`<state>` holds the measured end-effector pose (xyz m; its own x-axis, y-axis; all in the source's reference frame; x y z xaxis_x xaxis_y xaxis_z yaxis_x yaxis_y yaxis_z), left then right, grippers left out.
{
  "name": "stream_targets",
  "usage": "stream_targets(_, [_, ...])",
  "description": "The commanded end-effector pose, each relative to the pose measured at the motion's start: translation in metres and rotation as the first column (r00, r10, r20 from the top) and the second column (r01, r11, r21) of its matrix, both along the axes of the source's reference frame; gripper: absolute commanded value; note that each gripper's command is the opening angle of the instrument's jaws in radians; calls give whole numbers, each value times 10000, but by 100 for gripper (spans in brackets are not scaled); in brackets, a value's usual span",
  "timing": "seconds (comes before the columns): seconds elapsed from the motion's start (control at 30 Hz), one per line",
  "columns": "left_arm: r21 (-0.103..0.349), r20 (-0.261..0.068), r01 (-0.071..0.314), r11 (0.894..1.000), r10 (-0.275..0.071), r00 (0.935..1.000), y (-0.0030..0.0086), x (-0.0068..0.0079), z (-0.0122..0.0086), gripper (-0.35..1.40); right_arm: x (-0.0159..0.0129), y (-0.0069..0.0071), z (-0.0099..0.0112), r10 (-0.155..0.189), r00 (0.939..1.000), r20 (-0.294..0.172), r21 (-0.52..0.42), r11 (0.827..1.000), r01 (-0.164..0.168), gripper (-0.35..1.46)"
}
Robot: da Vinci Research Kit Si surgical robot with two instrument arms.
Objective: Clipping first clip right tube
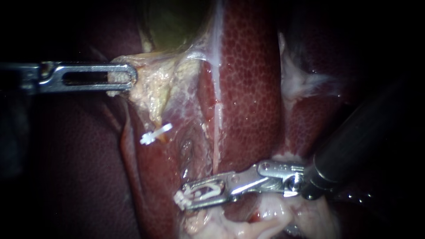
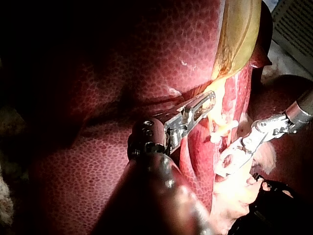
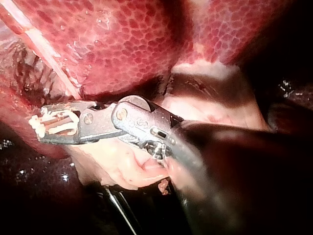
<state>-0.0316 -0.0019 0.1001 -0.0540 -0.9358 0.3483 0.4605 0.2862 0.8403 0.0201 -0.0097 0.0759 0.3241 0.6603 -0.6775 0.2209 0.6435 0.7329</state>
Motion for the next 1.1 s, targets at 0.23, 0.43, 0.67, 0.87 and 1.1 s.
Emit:
stream_targets(0.23, [1,-1,2,10000,-2,10000,0,0,0,-35,0,0,0,0,10000,0,-2,10000,0,14])
stream_targets(0.43, [1,-1,2,10000,-2,10000,0,0,0,-35,-1,-1,0,-6,10000,-3,-5,10000,6,19])
stream_targets(0.67, [1,0,0,10000,0,10000,0,1,0,-35,-8,0,-2,-35,10000,-23,10,10000,35,24])
stream_targets(0.87, [1,1,0,10000,0,10000,0,1,0,-35,-21,3,-2,-117,9999,-8,16,9999,117,37])
stream_targets(1.1, [1,1,-1,10000,1,10000,0,1,0,-35,-41,8,-9,-268,9996,-8,65,9996,268,41])
